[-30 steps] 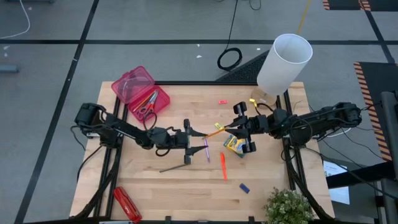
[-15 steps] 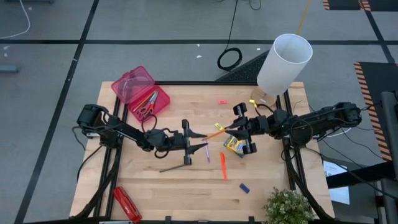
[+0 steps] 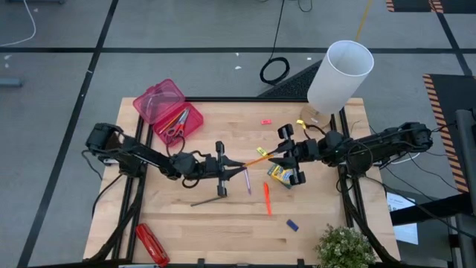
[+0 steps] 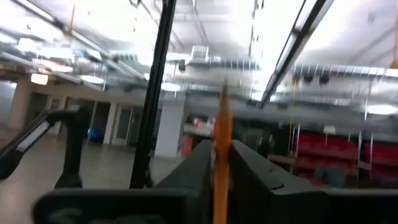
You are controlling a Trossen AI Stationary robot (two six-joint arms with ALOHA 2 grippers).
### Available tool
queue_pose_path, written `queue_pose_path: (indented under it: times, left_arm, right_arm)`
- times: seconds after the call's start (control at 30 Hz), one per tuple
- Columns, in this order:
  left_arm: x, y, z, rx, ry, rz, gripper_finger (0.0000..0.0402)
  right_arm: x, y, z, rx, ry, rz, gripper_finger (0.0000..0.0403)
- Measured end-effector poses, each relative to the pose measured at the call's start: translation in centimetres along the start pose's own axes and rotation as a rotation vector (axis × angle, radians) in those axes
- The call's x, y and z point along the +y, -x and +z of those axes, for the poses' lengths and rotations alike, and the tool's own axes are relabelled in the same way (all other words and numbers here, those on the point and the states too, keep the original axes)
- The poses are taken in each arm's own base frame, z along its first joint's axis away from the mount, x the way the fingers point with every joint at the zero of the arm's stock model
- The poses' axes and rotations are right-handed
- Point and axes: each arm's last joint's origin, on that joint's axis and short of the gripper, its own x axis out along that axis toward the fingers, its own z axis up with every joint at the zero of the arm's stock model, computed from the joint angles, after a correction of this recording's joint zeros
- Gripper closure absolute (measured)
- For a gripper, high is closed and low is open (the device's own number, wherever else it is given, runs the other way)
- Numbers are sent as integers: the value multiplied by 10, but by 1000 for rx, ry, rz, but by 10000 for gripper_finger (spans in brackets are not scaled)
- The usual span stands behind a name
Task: Pack school essentials
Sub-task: Put the yellow pencil into the pink supply box
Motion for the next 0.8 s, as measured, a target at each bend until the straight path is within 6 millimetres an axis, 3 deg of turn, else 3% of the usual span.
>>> queue_pose_path:
  times: [0.17,0.37,0.57,0.8]
  left_arm:
    - [6,11,23,99,0,-13,386]
    - [19,36,54,226,34,62,375]
    - [33,70,74,368,62,174,386]
    - [57,112,80,533,73,487,382]
  right_arm:
    - [0,1,-11,111,-74,-62,262]
    - [-3,5,-20,239,-129,-95,194]
    - [-8,15,-19,373,-169,-122,183]
    - [-11,34,-12,536,-184,-152,197]
